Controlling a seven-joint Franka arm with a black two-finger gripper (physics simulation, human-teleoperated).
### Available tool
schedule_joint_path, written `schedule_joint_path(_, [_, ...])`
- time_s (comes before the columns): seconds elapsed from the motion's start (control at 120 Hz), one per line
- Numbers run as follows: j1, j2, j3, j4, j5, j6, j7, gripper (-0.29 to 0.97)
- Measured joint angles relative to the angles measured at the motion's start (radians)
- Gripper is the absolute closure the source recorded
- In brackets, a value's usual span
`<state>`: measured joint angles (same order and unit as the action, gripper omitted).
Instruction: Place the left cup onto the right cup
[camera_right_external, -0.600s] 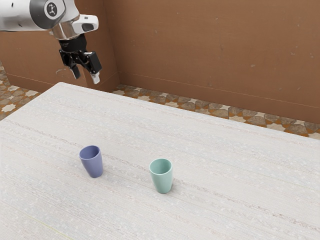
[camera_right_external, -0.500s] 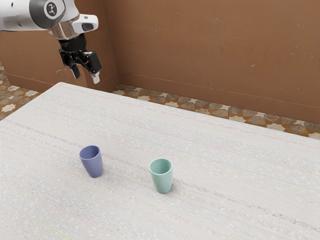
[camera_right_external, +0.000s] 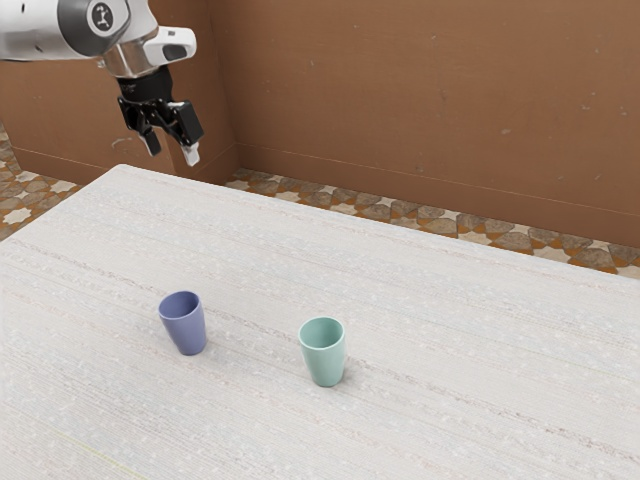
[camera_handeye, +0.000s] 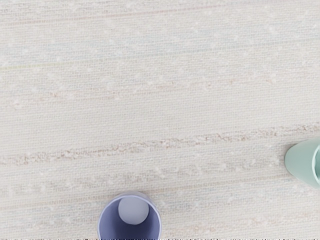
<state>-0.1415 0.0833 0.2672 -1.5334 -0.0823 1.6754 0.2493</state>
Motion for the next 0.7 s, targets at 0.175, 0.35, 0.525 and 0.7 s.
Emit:
schedule_joint_path(0.175, [-0.012, -0.047, -0.043, -0.07, 0.015, 0.003, -0.001, 0.0])
schedule_joint_path(0.35, [-0.029, -0.137, -0.083, -0.214, 0.054, 0.074, -0.003, 0.0])
schedule_joint_path(0.525, [-0.009, -0.188, -0.085, -0.345, 0.064, 0.169, -0.004, 0.0])
schedule_joint_path(0.7, [-0.007, -0.208, -0.085, -0.413, 0.066, 0.228, -0.005, 0.0])
